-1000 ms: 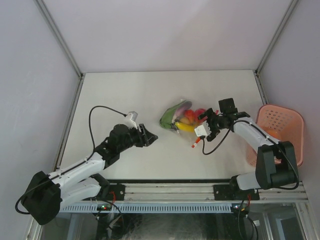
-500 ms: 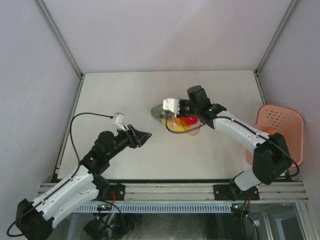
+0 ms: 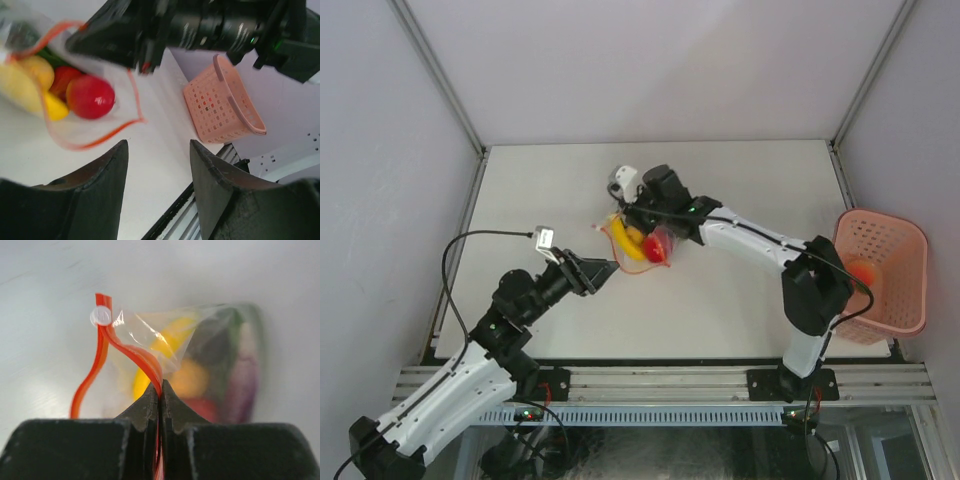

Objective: Open the zip-top bag and remove the fake food
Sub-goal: Open the zipper of the food storage bag at the center of the board, then pick up the fake fruit from the zipper food storage bag.

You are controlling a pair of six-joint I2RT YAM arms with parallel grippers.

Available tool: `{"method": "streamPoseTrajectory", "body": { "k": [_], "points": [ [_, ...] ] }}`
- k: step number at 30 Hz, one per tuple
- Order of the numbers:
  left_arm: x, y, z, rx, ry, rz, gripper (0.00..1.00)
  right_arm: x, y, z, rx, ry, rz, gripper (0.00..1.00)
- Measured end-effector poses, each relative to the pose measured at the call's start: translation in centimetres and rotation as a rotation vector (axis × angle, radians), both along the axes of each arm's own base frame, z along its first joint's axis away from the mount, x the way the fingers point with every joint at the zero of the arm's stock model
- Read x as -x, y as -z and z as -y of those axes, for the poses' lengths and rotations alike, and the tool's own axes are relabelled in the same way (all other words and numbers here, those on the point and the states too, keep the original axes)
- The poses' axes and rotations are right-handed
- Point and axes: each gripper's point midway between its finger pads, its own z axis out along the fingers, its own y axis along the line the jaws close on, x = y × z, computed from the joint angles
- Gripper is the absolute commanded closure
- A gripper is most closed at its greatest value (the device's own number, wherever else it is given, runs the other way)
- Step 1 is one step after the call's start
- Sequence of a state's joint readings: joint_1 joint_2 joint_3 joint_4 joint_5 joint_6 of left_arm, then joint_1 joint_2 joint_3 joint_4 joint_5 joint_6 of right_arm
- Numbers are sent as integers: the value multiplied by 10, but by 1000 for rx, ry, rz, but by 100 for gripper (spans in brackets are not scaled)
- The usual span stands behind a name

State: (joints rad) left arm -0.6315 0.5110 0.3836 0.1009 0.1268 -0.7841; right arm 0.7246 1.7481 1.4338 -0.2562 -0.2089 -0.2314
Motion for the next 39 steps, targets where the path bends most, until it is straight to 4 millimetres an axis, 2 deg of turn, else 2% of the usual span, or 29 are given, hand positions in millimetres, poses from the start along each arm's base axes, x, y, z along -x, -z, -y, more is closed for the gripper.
{"method": "streamPoseTrajectory", "body": {
  "k": [5, 7, 10, 12, 13, 15, 22, 25, 29, 31, 34, 35, 39],
  "points": [
    [-15, 4, 10, 3, -5, 6, 45, 39, 56, -35, 39, -67, -158, 100],
    [-23, 9, 16, 15, -9, 17, 50, 47, 65, -40, 51, -74, -185, 100],
    [-31, 30, 23, 19, -18, -5, 62, 50, 67, -39, 59, -66, -198, 100],
    [-32, 49, 24, 8, -28, -36, 66, 47, 64, -39, 56, -49, -192, 100],
    [-31, 57, 23, 5, -37, -50, 67, 45, 63, -38, 57, -42, -190, 98],
    [-32, 67, 22, -2, -53, -63, 67, 41, 61, -36, 59, -26, -182, 88],
    [-46, 85, 17, -28, -135, -86, 65, 25, 53, -26, 116, 16, -93, 64],
    [-50, 110, 19, -77, -138, -142, 65, 26, 52, -23, 154, 9, -56, 61],
    [-52, 137, 21, -125, -141, -206, 62, 29, 47, -15, 215, -8, -11, 64],
    [-53, 143, 22, -135, -141, -218, 60, 32, 41, -12, 229, -20, 12, 74],
    [-56, 141, 25, -132, -137, -215, 57, 37, 33, -3, 237, -30, 29, 97],
    [-58, 137, 28, -124, -134, -207, 56, 39, 31, -1, 238, -35, 25, 100],
    [-66, 125, 37, -93, -122, -176, 53, 47, 35, 6, 234, -57, -25, 100]
  ]
}}
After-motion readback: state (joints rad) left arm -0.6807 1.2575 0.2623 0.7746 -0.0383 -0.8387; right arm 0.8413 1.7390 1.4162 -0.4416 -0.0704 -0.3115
